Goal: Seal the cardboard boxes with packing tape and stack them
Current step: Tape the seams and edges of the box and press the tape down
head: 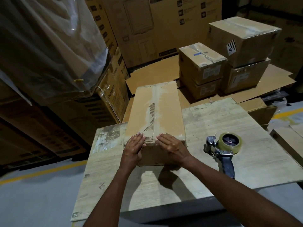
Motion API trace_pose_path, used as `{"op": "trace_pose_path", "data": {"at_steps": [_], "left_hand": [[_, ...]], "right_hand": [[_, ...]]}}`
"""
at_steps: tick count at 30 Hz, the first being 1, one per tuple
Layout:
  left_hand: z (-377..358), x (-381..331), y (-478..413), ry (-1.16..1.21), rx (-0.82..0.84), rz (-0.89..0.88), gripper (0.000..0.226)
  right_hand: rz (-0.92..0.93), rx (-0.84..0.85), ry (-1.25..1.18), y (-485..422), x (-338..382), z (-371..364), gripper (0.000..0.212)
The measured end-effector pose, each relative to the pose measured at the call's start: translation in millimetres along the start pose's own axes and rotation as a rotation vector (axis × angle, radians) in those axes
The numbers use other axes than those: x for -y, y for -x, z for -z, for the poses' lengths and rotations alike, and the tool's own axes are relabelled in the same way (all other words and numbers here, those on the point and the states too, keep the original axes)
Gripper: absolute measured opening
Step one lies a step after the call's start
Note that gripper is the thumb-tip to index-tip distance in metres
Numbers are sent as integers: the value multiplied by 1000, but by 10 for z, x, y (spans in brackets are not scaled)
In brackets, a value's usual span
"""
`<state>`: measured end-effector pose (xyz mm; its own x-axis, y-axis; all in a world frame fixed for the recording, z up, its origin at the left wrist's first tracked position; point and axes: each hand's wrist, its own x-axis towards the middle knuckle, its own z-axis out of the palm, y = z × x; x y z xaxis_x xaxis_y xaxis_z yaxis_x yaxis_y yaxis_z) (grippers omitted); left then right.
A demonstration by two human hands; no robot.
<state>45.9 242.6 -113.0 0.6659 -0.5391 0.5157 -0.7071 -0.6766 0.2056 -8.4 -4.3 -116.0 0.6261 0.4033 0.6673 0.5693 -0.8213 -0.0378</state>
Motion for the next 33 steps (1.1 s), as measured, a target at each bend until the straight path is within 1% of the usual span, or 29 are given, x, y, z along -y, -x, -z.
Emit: {"op": "trace_pose_path", "data": {"at_steps": [2, 3, 6, 9, 10, 12, 13, 15, 17, 19, 20, 21, 22, 23, 25, 26, 29, 31, 33], "left_hand": [[11, -14, -2, 2, -5, 0, 57], [15, -21, -1, 2, -10, 1, 57], [35, -37, -10, 17, -18, 7, 56], [42, -50, -5, 30, -29, 1, 52], [39, -45, -1, 35, -32, 1, 53], [28, -37, 4, 51, -28, 11, 56], [19, -35, 2, 59, -26, 16, 57], [-4, -32, 8, 67, -31, 24, 57], [-12, -50, 30, 63, -36, 49, 51], [-16, -111, 39, 37, -39, 89, 46], [-19, -154, 26, 21, -35, 98, 48], [-32, -211, -3, 7, -29, 89, 49], [-57, -267, -49, -3, -20, 62, 49], [-86, -330, -107, -6, -11, 29, 49], [-160, -408, -212, 6, -6, -26, 49], [-183, -422, -236, 18, -7, -42, 51], [-176, -358, -209, 16, -9, -104, 60], [-134, -300, -179, -5, -24, -150, 62], [-99, -257, -160, -22, -26, -186, 61]], "right_hand": [[15, -12, 6, 63, -80, 53, 32], [10, -13, 7, 100, -112, 94, 30], [-20, -14, 1, 216, -214, 209, 37], [-25, -14, 1, 364, -338, 294, 29], [-20, -9, -5, 414, -384, 334, 32], [-23, 19, -15, 526, -469, 382, 48], [-39, 27, -28, 563, -491, 390, 52], [-101, 4, -50, 556, -468, 401, 53], [-152, -31, -53, 487, -397, 423, 43], [-140, -90, -42, 404, -295, 470, 20], [-142, -109, -50, 338, -229, 497, 24], [-138, -107, -44, 277, -178, 494, 36], [-132, -95, -33, 213, -133, 470, 40], [-130, -92, -27, 157, -97, 418, 39], [-136, -74, -6, 105, -57, 271, 25], [-152, -65, -18, 95, -42, 228, 23], [-131, -87, -10, 128, -44, 204, 25], [-118, -93, -10, 127, -42, 217, 36], [-107, -118, -19, 124, -59, 207, 36]]}}
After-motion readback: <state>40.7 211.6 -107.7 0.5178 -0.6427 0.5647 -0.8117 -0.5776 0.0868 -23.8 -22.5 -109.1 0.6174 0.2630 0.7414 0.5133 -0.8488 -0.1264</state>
